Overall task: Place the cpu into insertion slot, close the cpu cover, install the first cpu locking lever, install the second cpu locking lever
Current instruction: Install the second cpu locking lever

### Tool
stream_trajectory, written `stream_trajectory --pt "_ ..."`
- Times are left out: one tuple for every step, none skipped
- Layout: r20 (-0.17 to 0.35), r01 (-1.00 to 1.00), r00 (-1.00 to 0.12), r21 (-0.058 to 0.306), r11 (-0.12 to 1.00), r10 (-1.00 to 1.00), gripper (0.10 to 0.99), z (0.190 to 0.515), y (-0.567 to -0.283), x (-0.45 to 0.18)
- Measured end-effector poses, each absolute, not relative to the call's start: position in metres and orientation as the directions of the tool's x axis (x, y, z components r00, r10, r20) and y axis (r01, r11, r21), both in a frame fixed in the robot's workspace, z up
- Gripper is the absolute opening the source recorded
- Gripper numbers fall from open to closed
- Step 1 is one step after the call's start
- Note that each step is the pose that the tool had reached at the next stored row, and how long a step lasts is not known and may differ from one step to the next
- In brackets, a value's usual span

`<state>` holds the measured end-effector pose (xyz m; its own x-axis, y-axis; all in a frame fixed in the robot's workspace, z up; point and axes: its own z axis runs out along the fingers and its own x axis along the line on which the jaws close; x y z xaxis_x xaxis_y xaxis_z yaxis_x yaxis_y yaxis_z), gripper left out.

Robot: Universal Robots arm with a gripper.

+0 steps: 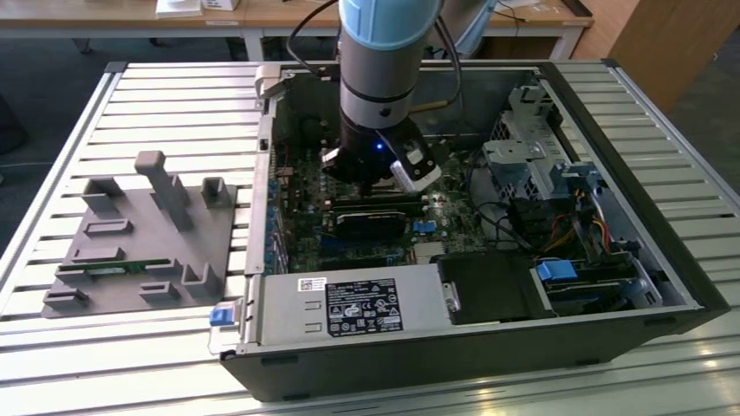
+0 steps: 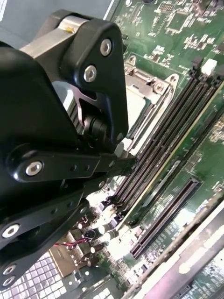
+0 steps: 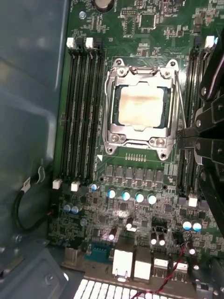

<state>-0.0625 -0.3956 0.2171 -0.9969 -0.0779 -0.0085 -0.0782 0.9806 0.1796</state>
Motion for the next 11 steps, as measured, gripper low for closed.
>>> stream_trajectory --pt "-0.009 -0.078 -0.997 0.182 0.980 -0.078 0.106 0.217 -0.396 -0.063" --pt "-0.009 -0.078 -0.997 0.184 0.980 -0.078 0.106 0.216 -0.396 -0.064" --pt "-0.009 -0.078 -0.997 0.185 0.980 -0.078 0.106 0.215 -0.396 -0.064" --pt "-0.009 -0.078 -0.997 0.185 0.980 -0.078 0.106 0.213 -0.396 -0.064" --pt "-0.009 -0.078 -0.997 0.186 0.979 -0.078 0.106 0.212 -0.396 -0.064" --pt "-0.009 -0.078 -0.997 0.188 0.979 -0.078 0.106 0.210 -0.396 -0.064" --pt "-0.009 -0.078 -0.997 0.190 0.979 -0.078 0.106 0.209 -0.396 -0.065" --pt "-0.009 -0.078 -0.997 0.193 0.978 -0.078 0.106 0.208 -0.396 -0.065" --pt "-0.010 -0.078 -0.997 0.198 0.977 -0.078 0.106 0.207 -0.396 -0.065" --pt "-0.010 -0.078 -0.997 0.203 0.976 -0.078 0.106 0.206 -0.396 -0.065" --pt "-0.011 -0.078 -0.997 0.206 0.975 -0.078 0.106 0.205 -0.396 -0.065"
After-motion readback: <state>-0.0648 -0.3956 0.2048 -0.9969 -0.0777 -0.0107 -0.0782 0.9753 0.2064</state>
